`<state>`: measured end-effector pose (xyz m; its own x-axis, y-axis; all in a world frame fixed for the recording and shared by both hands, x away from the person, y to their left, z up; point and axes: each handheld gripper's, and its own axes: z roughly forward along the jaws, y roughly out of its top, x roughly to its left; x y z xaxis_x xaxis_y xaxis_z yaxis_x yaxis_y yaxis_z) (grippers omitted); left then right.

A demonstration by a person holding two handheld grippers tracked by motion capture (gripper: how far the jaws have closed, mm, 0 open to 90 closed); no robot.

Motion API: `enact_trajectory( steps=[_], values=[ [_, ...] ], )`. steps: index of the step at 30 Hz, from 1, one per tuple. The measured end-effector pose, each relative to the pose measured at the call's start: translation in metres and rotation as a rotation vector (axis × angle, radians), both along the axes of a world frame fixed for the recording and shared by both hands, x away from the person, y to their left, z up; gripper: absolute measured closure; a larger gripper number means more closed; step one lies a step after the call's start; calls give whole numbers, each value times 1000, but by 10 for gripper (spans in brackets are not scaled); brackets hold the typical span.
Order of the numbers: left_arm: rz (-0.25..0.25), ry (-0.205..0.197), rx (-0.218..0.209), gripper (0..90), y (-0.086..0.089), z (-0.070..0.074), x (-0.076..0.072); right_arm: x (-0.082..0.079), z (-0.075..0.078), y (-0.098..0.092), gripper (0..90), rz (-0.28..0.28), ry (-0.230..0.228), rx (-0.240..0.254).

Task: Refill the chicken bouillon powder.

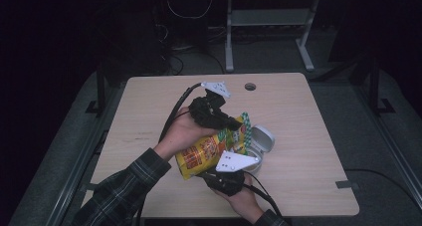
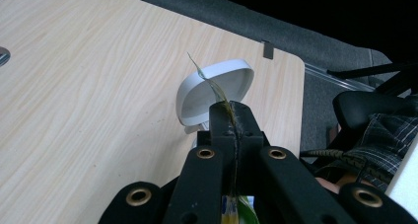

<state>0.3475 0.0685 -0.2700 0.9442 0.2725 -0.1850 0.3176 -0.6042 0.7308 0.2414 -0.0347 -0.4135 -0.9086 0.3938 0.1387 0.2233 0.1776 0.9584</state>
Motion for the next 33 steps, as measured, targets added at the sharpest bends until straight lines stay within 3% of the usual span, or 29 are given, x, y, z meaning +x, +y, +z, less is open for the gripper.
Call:
enact_trajectory(
  steps=[33],
  values=[
    [-1, 7, 51, 900, -11, 0, 2, -1, 0, -1, 900, -3, -7, 23]
  ],
)
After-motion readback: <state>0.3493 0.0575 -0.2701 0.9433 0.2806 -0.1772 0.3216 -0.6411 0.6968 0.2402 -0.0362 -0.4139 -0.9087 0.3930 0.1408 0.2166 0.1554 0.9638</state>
